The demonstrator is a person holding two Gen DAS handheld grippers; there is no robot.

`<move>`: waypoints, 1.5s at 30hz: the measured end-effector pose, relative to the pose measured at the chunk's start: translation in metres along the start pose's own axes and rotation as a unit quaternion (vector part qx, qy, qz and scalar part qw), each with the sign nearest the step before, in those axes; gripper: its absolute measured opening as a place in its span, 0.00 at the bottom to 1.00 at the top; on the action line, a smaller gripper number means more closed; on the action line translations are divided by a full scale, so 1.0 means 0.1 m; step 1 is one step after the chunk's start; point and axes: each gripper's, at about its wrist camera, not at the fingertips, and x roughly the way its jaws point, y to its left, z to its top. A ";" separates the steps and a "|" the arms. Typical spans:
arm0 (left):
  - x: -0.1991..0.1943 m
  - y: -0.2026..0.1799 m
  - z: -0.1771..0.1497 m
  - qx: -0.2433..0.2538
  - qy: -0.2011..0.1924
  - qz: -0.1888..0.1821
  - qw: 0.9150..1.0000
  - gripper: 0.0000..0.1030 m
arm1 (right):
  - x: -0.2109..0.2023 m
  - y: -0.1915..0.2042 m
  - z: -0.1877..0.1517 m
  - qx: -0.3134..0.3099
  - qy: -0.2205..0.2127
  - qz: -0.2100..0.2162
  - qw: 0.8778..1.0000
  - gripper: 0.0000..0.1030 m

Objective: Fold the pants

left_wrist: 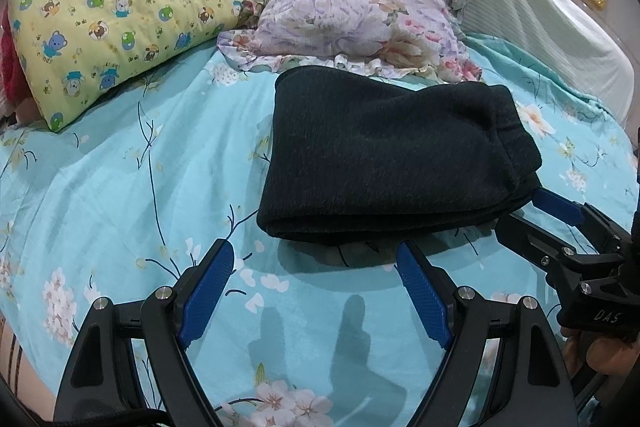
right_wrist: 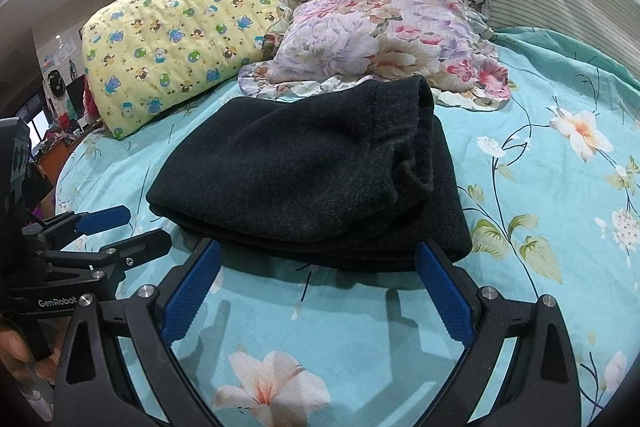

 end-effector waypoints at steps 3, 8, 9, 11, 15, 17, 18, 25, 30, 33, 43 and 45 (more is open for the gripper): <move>-0.01 -0.01 -0.01 0.001 -0.001 0.000 1.000 0.82 | 0.00 0.00 0.00 0.000 0.000 -0.001 1.000 0.95; -0.03 -0.01 -0.01 0.002 -0.004 0.000 1.000 0.82 | 0.00 0.00 0.00 0.000 0.000 0.000 1.000 0.95; -0.03 -0.01 -0.01 0.002 -0.005 0.000 1.000 0.82 | 0.00 0.00 0.00 0.000 0.000 -0.001 1.000 0.95; -0.04 0.00 -0.01 0.002 -0.006 0.000 1.000 0.82 | 0.00 -0.01 0.00 0.000 0.000 0.001 1.000 0.95; -0.06 0.01 0.01 0.001 -0.010 0.000 1.000 0.82 | -0.02 -0.02 0.01 0.001 -0.003 0.000 1.000 0.95; -0.08 0.01 0.01 0.000 -0.012 0.000 1.000 0.82 | -0.03 -0.02 0.02 0.002 -0.005 0.001 1.000 0.95; -0.09 0.00 0.02 0.000 -0.014 -0.001 1.000 0.82 | -0.03 -0.02 0.02 0.002 -0.006 0.000 1.000 0.95; -0.12 0.00 0.04 0.000 -0.026 0.002 1.000 0.82 | -0.05 -0.01 0.04 0.005 -0.009 0.000 1.000 0.95; -0.13 -0.02 0.04 0.006 -0.034 0.003 0.999 0.82 | -0.06 0.00 0.04 0.005 -0.011 -0.003 1.000 0.95; -0.12 -0.03 0.04 0.008 -0.033 0.001 0.999 0.82 | -0.07 0.01 0.04 0.004 -0.011 -0.004 1.000 0.95; -0.02 -0.04 0.06 0.005 -0.016 0.000 1.000 0.82 | -0.07 -0.01 0.07 0.008 -0.013 -0.005 1.000 0.95; 0.01 -0.03 0.07 0.001 -0.008 -0.002 1.000 0.82 | -0.06 -0.03 0.06 0.013 -0.011 -0.004 1.000 0.95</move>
